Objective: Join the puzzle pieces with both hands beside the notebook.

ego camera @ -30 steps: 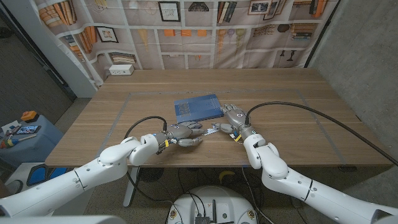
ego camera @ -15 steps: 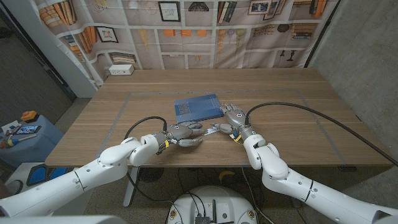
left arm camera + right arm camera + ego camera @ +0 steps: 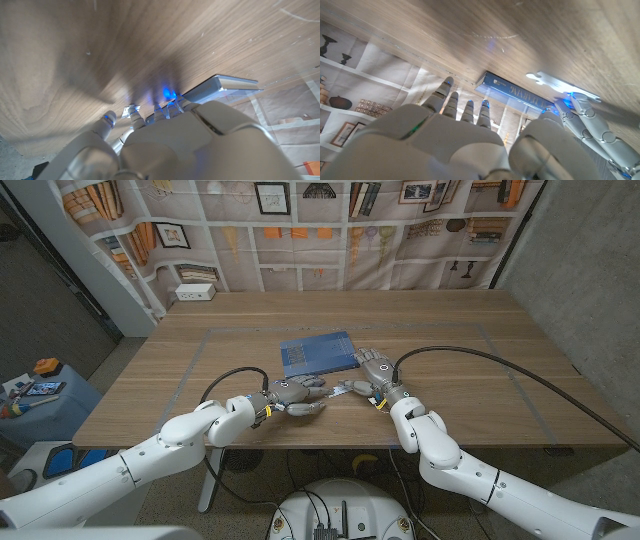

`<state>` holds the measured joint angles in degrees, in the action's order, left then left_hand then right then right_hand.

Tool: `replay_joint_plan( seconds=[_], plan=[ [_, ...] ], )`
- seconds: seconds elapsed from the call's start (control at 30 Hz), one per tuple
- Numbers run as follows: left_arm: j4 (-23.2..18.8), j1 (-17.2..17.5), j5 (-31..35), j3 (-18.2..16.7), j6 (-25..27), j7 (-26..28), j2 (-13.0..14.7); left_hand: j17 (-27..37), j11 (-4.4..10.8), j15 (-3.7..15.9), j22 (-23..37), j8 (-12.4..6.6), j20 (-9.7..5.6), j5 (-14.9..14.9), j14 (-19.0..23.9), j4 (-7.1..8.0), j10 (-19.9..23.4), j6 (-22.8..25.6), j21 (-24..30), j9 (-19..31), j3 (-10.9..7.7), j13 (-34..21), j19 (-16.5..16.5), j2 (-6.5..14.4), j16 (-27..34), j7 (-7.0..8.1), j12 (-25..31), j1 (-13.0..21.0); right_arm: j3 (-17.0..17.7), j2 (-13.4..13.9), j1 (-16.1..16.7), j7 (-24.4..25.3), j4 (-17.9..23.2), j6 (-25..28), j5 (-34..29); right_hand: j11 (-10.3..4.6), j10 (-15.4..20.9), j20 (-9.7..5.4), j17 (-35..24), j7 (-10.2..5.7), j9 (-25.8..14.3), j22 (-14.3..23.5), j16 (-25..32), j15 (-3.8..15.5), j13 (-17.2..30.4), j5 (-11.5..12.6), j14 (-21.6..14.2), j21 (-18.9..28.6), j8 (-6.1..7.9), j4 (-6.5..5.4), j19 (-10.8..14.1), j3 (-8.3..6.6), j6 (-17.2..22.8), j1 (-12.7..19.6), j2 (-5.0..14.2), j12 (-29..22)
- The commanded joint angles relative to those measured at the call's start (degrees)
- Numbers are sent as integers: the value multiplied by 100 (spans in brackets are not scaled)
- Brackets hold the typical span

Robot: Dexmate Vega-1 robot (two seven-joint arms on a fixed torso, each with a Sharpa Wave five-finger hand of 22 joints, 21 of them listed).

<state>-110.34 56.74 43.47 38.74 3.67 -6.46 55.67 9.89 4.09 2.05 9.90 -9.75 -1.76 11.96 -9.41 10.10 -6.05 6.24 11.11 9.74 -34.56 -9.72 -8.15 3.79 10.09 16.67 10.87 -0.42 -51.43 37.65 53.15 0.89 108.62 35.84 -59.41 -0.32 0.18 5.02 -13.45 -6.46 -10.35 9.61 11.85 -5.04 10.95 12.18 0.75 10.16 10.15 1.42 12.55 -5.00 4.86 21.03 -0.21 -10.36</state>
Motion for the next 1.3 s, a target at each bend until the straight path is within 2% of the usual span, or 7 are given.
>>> replay_joint_plan(
  seconds=[0.03, 0.77, 1.3],
  plan=[
    [32, -30, -24, 1, -54, -16, -6, 6, -5, 349, 0, -49, -677, 2, -75, -10, -6, 441, 1, 14, -34, -17, 22, 587, 20, -417, 5, 29, -78, -62, -60, 59, -175, 8, -46, 13, -70, 18, -14, 3, -19, 4, -17, -10, -5, 3, 49, 10, -16, -1, 4, 23, -42, 37, -6, -5],
    [60, -50, -14, -6, -62, 17, -17, 9, -21, 347, 0, -44, -666, 0, -71, -3, -5, 435, 4, 14, -40, -18, 34, 585, 21, -428, 4, 23, -219, -85, -158, 96, -369, 19, -202, 40, -114, -1, 9, 3, -19, 4, -14, 9, -4, 33, 60, 26, 7, 46, -10, 8, -101, 65, 12, -20],
    [15, -12, -6, -14, -14, 19, -2, 10, -35, 346, 0, -48, -662, -1, -63, 1, 4, 444, 4, 15, -44, -18, 38, 584, 24, -441, 7, 20, -256, -96, -182, 46, -466, 39, -277, 92, -245, -5, 34, 38, -20, 3, -28, -19, -3, 63, 122, 31, -32, 109, -42, -6, -384, 108, 17, -7]
  ],
)
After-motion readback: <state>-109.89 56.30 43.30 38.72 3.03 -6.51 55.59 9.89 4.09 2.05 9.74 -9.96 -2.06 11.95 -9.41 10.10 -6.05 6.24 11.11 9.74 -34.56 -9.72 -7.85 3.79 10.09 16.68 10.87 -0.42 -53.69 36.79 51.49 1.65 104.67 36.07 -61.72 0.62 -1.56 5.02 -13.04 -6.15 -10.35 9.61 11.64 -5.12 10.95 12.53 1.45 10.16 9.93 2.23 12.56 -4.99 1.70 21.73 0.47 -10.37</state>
